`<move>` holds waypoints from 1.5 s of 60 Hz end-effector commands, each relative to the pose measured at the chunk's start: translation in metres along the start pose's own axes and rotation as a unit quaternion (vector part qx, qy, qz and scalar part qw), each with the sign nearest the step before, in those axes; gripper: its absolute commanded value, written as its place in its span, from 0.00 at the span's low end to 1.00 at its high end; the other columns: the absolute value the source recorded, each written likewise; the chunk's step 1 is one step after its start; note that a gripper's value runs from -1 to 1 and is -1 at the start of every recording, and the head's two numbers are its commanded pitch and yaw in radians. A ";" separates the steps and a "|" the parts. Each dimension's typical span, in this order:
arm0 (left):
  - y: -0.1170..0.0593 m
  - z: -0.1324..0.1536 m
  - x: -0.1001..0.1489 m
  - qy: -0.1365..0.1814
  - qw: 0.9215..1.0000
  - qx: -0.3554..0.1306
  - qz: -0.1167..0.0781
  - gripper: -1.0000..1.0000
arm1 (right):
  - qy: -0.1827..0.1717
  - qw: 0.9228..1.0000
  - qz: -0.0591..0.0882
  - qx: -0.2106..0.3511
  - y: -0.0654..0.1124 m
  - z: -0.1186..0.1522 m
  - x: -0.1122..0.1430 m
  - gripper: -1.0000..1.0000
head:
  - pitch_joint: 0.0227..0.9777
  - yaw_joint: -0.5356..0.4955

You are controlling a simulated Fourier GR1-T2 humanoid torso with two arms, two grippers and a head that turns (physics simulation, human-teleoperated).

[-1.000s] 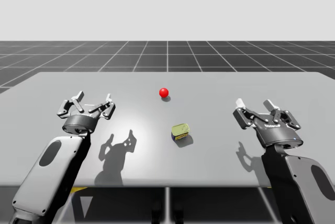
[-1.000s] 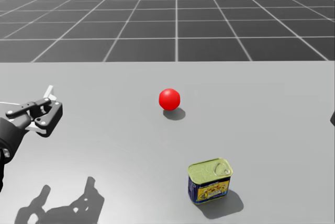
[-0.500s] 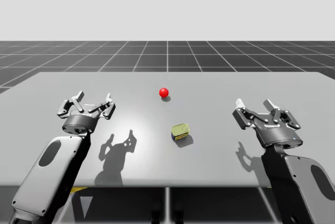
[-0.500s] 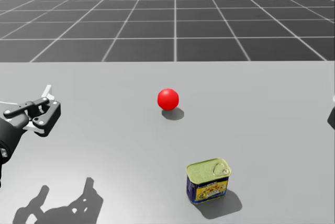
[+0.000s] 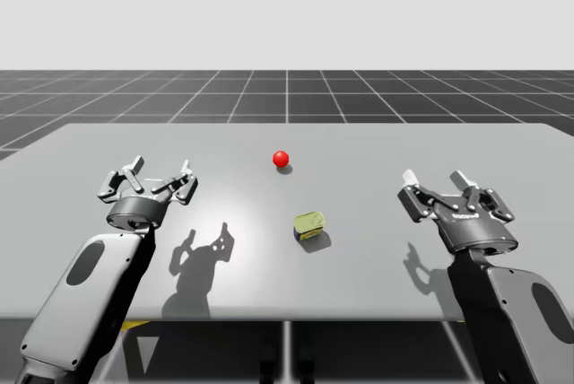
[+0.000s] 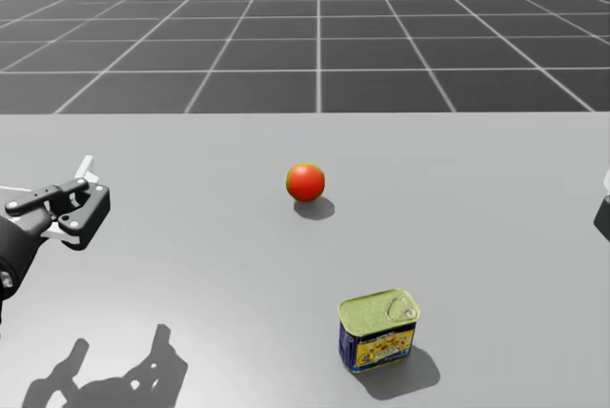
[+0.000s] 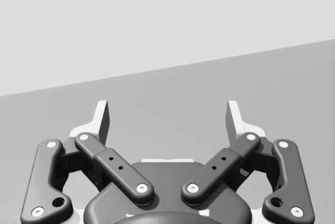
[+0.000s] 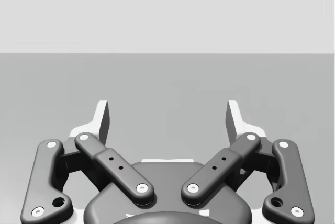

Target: Watch the red light. When it turns green, pick up the object.

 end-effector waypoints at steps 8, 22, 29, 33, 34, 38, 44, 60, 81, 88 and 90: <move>0.000 0.000 0.000 0.000 1.000 0.000 0.000 0.00 | 0.000 1.000 0.000 0.000 0.000 0.000 0.000 0.00 | 0.59 0.55; 0.000 0.000 0.000 0.000 1.000 0.000 0.000 0.00 | -0.001 1.000 0.003 0.001 0.001 0.000 0.000 0.00 | 0.62 0.53; 0.000 0.000 0.000 0.000 1.000 0.000 0.000 0.00 | -0.001 1.000 0.004 0.000 0.001 0.000 0.000 0.00 | 0.68 0.50; 0.000 0.000 0.000 0.000 1.000 0.000 0.000 0.00 | -0.001 1.000 0.004 0.000 0.001 0.000 0.000 0.00 | 0.72 0.49; 0.000 0.000 0.000 0.000 1.000 0.000 0.000 0.00 | -0.001 1.000 0.004 0.000 0.002 0.000 0.000 0.00 | 0.73 0.48; 0.000 0.000 0.000 0.000 1.000 0.000 0.000 0.00 | -0.001 1.000 0.005 0.001 0.002 0.000 0.000 0.00 | 0.75 0.47; 0.000 0.000 0.000 0.000 1.000 0.000 0.000 0.00 | -0.002 1.000 0.005 0.002 0.002 0.000 0.000 0.00 | 0.81 0.45; 0.000 0.000 0.002 -0.001 1.000 -0.004 0.001 0.00 | -0.002 1.000 0.008 0.002 0.004 0.001 0.001 0.00 | 0.86 0.44; 0.000 0.001 0.002 0.001 1.000 -0.004 0.000 0.00 | 0.003 0.996 0.010 0.083 0.039 0.030 0.015 0.00 | 0.86 0.45; -0.001 0.001 0.001 0.003 1.000 -0.006 -0.001 0.00 | 0.025 0.992 -0.004 0.122 0.050 0.049 0.016 0.00 | 0.86 0.46; -0.002 0.001 0.001 0.003 1.000 -0.007 -0.002 0.00 | 0.031 0.991 -0.007 0.130 0.052 0.053 0.015 0.00 | 0.86 0.46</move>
